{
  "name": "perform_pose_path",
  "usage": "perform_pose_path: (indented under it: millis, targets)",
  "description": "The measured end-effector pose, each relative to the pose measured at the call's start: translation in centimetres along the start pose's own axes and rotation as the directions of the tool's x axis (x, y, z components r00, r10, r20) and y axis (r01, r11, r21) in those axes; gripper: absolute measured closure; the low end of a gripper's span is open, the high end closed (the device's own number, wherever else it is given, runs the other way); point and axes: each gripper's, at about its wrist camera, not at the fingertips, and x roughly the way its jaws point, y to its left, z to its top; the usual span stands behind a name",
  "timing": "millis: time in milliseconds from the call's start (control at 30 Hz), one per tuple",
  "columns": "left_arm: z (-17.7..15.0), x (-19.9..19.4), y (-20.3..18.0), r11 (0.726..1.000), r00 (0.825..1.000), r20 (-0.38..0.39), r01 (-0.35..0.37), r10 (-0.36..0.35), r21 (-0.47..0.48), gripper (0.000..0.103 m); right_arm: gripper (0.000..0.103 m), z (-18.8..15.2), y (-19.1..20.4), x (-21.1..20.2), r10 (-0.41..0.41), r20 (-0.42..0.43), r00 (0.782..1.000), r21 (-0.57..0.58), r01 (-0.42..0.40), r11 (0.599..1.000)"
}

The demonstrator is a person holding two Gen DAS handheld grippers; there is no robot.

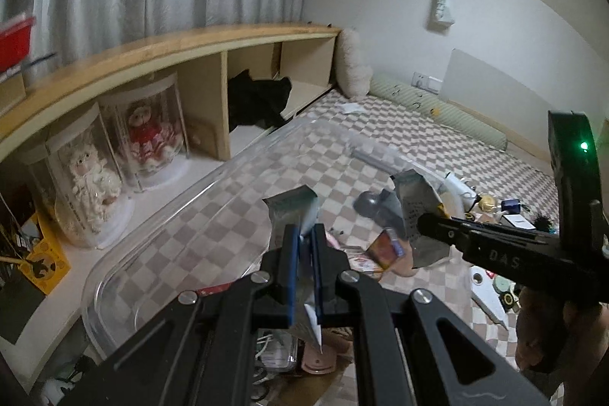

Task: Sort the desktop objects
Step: 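Carry the tube and packet with both grippers over the clear plastic bin, then open both grippers to drop the tube and packet into the bin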

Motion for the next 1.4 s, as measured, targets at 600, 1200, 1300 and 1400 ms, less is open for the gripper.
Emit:
perform_pose_path:
  millis: [600,1200,1300,1400]
  targets:
    - [0.7,2.0,0.8,0.998,0.999,-0.052,0.013,-0.016,-0.066,0.044,0.065,-0.1,0.2,3.6,-0.083,-0.057,0.995,0.003,0.084,0.996]
    - [0.6,1.4,0.5,0.998,0.998,-0.036,-0.049,0.048,-0.026,0.034,0.000,0.2,1.4,2.4,-0.119,-0.011,0.993,-0.032,0.119,0.992]
    - [0.6,1.3,0.6,0.998,0.998,-0.037,-0.056,0.055,-0.022,0.034,0.000,0.1,1.4,2.4,-0.118,-0.011,0.993,-0.031,0.117,0.993]
    - [0.7,1.2,0.6,0.998,0.998,-0.037,-0.056,0.055,-0.020,0.032,0.000,0.0,1.4,2.4,-0.119,-0.014,0.993,-0.033,0.118,0.992]
